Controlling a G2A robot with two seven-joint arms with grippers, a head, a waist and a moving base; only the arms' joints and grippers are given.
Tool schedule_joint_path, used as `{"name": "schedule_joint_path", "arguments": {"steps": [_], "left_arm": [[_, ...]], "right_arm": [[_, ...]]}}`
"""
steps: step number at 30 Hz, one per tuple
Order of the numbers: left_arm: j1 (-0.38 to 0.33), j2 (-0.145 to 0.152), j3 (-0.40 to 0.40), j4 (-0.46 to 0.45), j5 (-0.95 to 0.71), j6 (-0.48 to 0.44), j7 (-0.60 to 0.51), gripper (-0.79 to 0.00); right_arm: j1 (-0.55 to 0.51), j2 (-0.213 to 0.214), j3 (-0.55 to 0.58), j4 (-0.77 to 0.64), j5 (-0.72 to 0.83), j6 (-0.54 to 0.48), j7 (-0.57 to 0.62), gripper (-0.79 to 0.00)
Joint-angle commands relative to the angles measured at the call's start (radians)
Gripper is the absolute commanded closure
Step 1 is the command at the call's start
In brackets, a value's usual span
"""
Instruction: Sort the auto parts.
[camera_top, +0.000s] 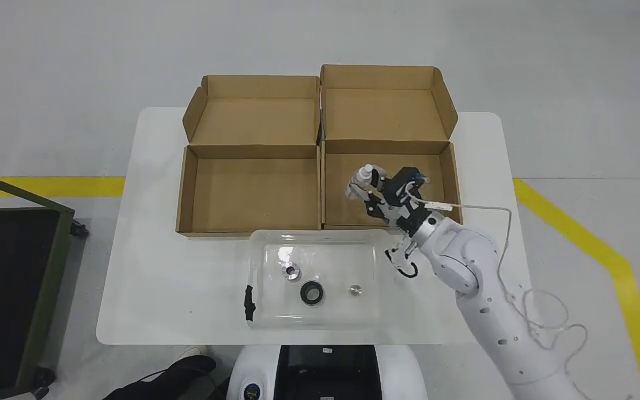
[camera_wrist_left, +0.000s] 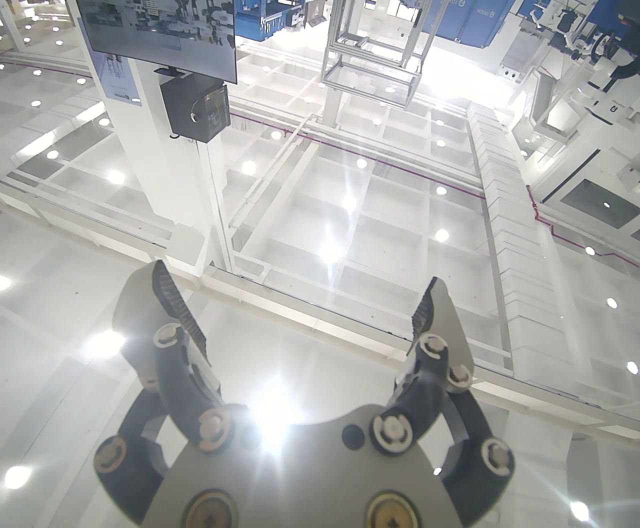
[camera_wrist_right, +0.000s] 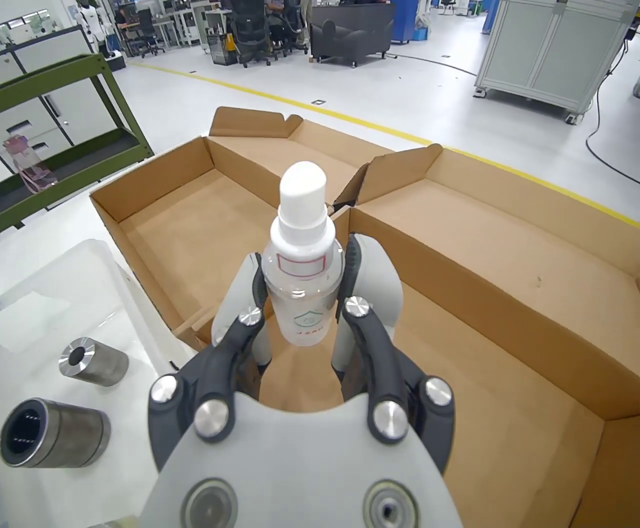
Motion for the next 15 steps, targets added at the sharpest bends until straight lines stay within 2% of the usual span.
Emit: {"name": "schedule_joint_path", "arguments": {"steps": [1,15], "left_arm": [[0.000,0.000,0.000,0.000,0.000,0.000,0.000,-0.785],[0.000,0.000,0.000,0.000,0.000,0.000,0.000,-0.785]], "right_arm": [[0.023,-0.004,-0.014,0.028,-0.001,0.004,0.016,0.000],[0.127,-0.030,-0.093,0.171,0.018,0.025,0.072,0.000]]}}
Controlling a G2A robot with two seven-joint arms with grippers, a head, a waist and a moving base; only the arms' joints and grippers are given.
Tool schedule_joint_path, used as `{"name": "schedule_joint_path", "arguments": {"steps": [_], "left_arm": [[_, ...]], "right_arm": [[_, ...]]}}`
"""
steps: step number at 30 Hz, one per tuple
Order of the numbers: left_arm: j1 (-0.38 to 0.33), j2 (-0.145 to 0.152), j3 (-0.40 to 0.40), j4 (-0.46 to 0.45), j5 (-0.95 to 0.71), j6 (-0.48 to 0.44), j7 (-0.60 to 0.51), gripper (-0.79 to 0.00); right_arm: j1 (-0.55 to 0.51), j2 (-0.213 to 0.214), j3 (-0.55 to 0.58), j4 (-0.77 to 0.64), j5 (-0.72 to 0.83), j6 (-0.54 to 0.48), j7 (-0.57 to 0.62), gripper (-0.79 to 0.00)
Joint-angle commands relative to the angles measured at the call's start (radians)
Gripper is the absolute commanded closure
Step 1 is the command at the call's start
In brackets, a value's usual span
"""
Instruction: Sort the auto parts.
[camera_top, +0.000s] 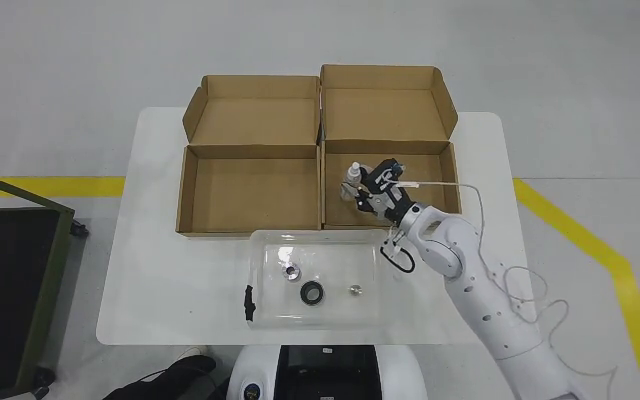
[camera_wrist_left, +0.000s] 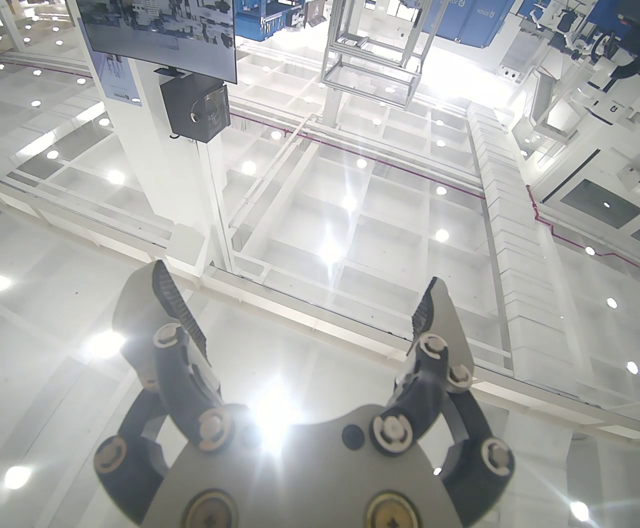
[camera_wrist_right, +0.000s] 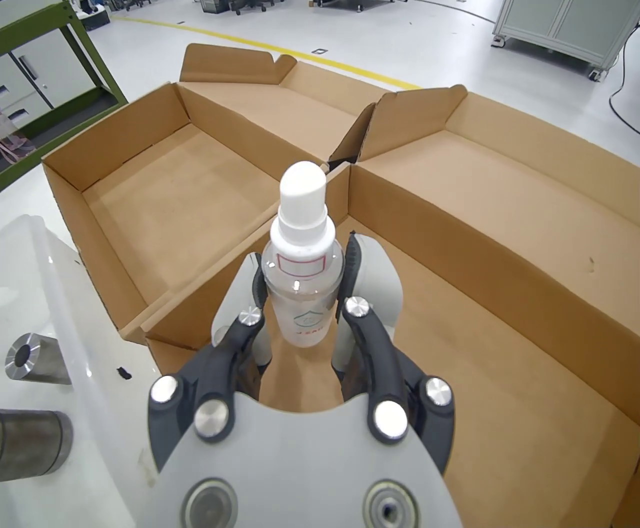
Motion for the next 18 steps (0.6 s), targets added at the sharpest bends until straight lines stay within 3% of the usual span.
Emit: {"name": "schedule_joint_path", "arguments": {"steps": [1,6,8,10,11,12,18], "left_arm": [[0.000,0.000,0.000,0.000,0.000,0.000,0.000,-0.785],[0.000,0.000,0.000,0.000,0.000,0.000,0.000,-0.785],[0.000,0.000,0.000,0.000,0.000,0.000,0.000,-0.785],[0.000,0.000,0.000,0.000,0.000,0.000,0.000,-0.785],[0.000,0.000,0.000,0.000,0.000,0.000,0.000,-0.785],[0.000,0.000,0.000,0.000,0.000,0.000,0.000,-0.785],[0.000,0.000,0.000,0.000,0.000,0.000,0.000,-0.785]], "right_arm": [[0.008,-0.002,-0.006,0.011,0.000,0.000,0.008,-0.012],[0.023,-0.007,-0.019,0.037,-0.002,-0.001,0.018,-0.142],[0.024,-0.008,-0.021,0.041,-0.011,0.002,0.012,-0.243],[0.018,-0.008,-0.021,0.039,-0.015,0.004,0.006,-0.409],[0.015,-0.008,-0.020,0.037,-0.017,0.004,0.005,-0.708],[0.011,-0.008,-0.018,0.034,-0.018,0.004,0.004,-0.785],[-0.020,-0.001,0.011,-0.030,-0.027,0.009,-0.002,-0.785]]}}
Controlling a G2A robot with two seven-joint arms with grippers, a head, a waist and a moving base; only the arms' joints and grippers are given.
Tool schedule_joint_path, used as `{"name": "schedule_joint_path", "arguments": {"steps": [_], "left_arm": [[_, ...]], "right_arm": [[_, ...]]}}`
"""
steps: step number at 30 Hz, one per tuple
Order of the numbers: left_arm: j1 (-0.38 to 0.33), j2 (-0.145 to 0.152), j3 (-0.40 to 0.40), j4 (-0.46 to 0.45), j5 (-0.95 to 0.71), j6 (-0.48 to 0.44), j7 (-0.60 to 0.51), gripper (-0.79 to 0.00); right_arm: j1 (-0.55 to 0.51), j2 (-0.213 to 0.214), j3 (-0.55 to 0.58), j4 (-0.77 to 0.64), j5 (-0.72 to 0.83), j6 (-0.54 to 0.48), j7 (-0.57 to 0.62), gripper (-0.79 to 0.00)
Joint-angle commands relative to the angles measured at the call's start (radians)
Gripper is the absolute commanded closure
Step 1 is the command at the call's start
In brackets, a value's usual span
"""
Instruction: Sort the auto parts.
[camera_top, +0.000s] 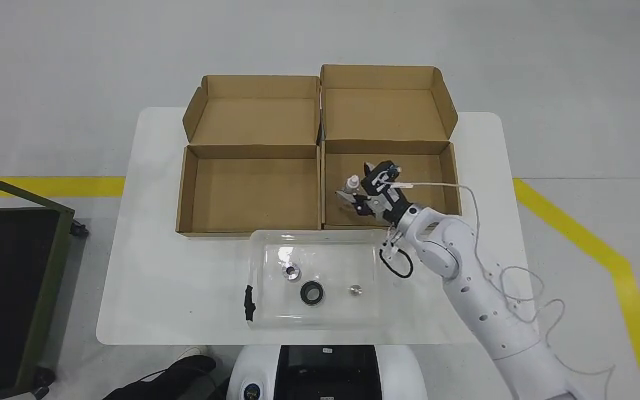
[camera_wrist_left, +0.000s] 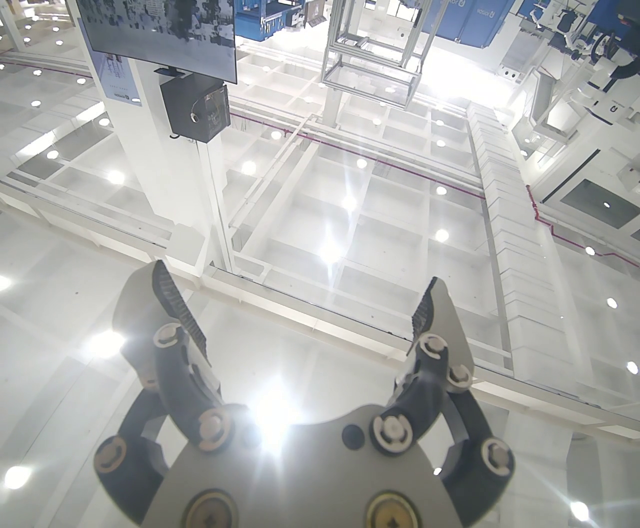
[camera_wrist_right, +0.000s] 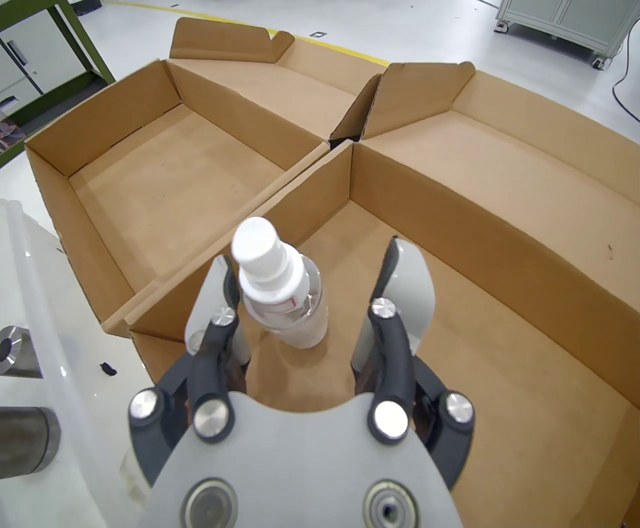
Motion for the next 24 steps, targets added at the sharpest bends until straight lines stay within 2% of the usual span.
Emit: {"name": "schedule_joint_path", "arguments": {"steps": [1,8,12,19,24], "left_arm": [[0.000,0.000,0.000,0.000,0.000,0.000,0.000,-0.785],[0.000,0.000,0.000,0.000,0.000,0.000,0.000,-0.785],[0.000,0.000,0.000,0.000,0.000,0.000,0.000,-0.785],[0.000,0.000,0.000,0.000,0.000,0.000,0.000,-0.785],[0.000,0.000,0.000,0.000,0.000,0.000,0.000,-0.785]], "right_arm": [[-0.011,0.004,0.012,-0.033,-0.013,-0.001,0.003,-0.785],[-0.055,0.022,0.054,-0.210,-0.067,-0.068,0.091,-0.785],[-0.100,0.033,0.079,-0.312,-0.042,-0.130,0.144,-0.785],[-0.195,0.050,0.085,-0.453,-0.005,-0.232,0.260,-0.785],[-0.251,0.063,0.084,-0.542,-0.048,-0.278,0.324,-0.785]]}}
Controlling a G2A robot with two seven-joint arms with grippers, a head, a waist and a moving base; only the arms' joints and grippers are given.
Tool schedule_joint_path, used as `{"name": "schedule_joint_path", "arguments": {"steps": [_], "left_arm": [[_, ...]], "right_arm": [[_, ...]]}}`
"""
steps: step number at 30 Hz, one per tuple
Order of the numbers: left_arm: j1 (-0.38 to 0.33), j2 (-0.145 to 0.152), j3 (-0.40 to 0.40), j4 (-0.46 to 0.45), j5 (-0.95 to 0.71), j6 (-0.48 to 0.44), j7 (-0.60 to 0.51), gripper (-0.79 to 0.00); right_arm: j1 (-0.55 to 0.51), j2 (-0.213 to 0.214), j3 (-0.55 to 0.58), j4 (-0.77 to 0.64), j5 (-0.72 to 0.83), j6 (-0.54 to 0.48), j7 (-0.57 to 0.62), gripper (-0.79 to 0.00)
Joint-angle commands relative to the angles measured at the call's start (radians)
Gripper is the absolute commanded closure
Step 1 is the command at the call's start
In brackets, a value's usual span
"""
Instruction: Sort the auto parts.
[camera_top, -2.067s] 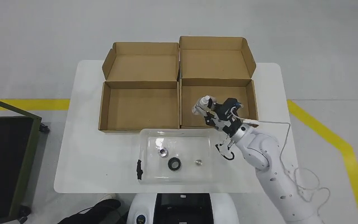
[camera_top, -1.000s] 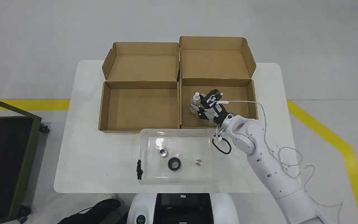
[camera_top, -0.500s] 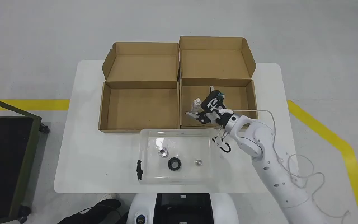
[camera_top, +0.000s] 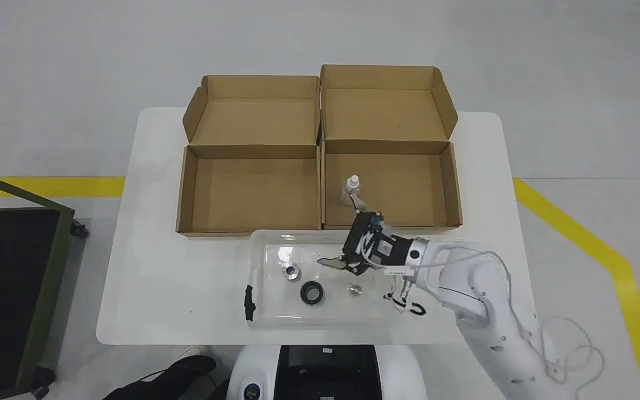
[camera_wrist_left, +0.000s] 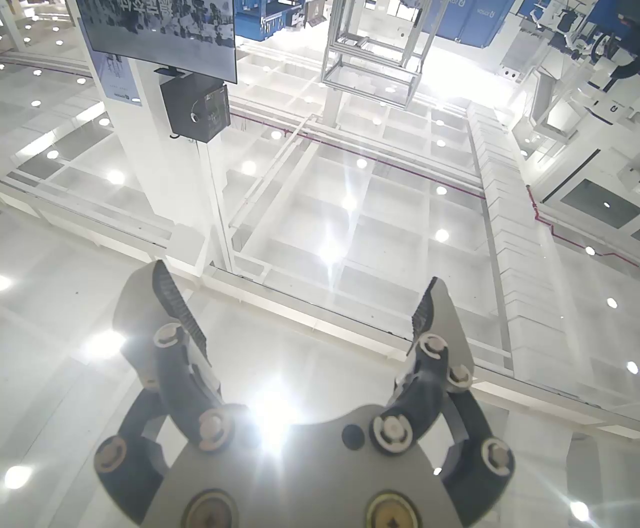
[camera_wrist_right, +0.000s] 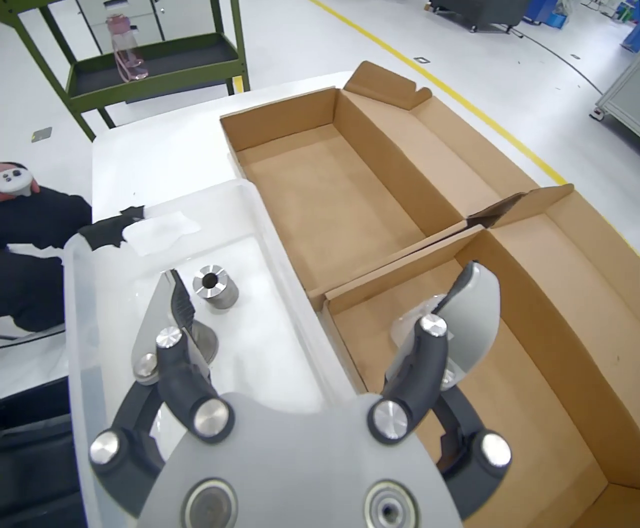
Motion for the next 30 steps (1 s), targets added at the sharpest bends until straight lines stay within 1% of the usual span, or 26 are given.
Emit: {"name": "schedule_joint_path", "arguments": {"steps": [1,10,16,26,30], "left_arm": [[0.000,0.000,0.000,0.000,0.000,0.000,0.000,-0.785],[0.000,0.000,0.000,0.000,0.000,0.000,0.000,-0.785],[0.000,0.000,0.000,0.000,0.000,0.000,0.000,-0.785],[0.000,0.000,0.000,0.000,0.000,0.000,0.000,-0.785],[0.000,0.000,0.000,0.000,0.000,0.000,0.000,-0.785]], "right_arm": [[-0.018,0.005,0.002,-0.024,-0.022,-0.017,0.022,-0.785],[-0.092,0.030,0.029,-0.081,-0.062,-0.116,0.119,-0.785],[-0.128,0.043,0.032,-0.094,-0.072,-0.169,0.175,-0.785],[-0.126,0.057,0.009,-0.086,-0.088,-0.199,0.261,-0.785],[-0.112,0.060,-0.010,-0.081,-0.105,-0.197,0.282,-0.751]]}}
